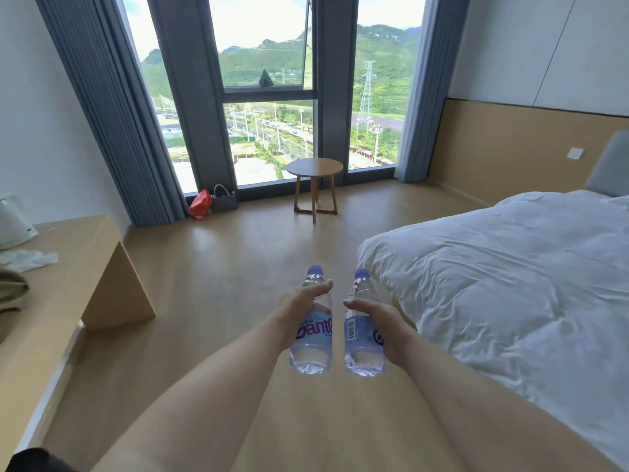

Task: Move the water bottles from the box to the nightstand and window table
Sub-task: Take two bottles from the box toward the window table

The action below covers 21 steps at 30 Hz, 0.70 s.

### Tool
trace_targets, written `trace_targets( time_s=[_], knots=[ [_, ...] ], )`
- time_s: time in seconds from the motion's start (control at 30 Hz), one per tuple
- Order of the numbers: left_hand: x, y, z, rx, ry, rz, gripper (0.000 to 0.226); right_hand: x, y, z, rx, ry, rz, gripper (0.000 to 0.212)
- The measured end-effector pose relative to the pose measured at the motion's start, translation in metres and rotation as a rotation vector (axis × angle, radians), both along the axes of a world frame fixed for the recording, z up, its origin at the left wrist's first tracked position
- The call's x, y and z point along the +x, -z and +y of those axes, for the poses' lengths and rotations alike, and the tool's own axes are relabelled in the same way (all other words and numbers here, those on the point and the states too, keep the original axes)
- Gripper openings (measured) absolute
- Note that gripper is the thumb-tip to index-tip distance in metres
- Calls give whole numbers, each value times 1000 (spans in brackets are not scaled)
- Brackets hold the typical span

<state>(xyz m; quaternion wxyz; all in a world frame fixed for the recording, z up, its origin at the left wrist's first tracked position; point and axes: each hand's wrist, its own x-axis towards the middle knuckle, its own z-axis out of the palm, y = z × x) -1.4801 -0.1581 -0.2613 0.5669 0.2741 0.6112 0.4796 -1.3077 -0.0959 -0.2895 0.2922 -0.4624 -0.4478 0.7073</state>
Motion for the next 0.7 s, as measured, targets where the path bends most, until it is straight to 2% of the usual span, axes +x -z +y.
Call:
trace_targets(
  time_s=[0.27,0.37,0.57,0.7],
  knots=[
    [-59,25,117,-14,-14,-24,57,-48,18,104,-39,42,-1,52],
    [-77,34,170,-19,-5,-7,65,-66,30,158,-12,37,-12,60],
    [-114,32,295,-24,-60,65,63,-101,37,286,-8,-35,-10,82],
    [-140,20,374,-38,-84,79,61,-123,27,369,-25,-23,-24,81]
  ],
)
